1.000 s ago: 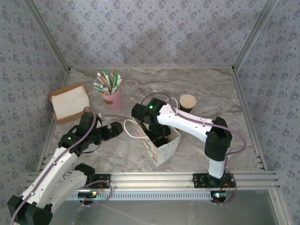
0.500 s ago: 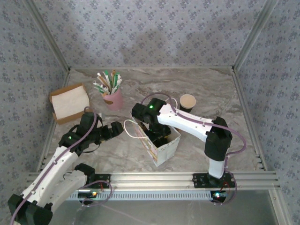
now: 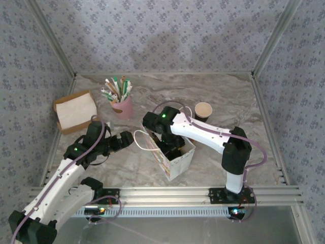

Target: Pack the takeout coffee

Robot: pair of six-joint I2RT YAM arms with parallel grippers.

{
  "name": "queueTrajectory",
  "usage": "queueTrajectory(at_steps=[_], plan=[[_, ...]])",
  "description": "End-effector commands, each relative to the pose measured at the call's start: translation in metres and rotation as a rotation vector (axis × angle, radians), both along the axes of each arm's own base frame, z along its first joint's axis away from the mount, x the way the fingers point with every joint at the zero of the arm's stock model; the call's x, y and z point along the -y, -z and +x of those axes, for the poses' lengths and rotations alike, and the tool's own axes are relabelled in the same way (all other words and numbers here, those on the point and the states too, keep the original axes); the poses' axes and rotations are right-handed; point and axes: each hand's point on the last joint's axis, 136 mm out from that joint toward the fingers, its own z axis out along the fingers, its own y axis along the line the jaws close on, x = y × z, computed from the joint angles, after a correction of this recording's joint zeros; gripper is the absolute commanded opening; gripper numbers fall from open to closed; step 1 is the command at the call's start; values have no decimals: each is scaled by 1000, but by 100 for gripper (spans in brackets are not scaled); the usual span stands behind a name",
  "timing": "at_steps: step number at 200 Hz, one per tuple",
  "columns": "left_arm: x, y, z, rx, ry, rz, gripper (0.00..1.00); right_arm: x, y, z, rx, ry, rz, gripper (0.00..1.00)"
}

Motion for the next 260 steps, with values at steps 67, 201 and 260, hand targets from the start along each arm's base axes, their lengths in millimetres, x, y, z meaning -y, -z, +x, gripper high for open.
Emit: queueTrajectory(at_steps=[67, 201, 260], plan=[[4, -12, 6, 42, 5, -14, 99, 2, 2, -6, -38, -11, 8, 66], [5, -11, 7, 37, 6, -11, 99, 0, 20, -4, -76, 5, 35, 66], [5, -12, 9, 36, 7, -10, 99, 2, 18, -3, -71, 5, 39, 66]])
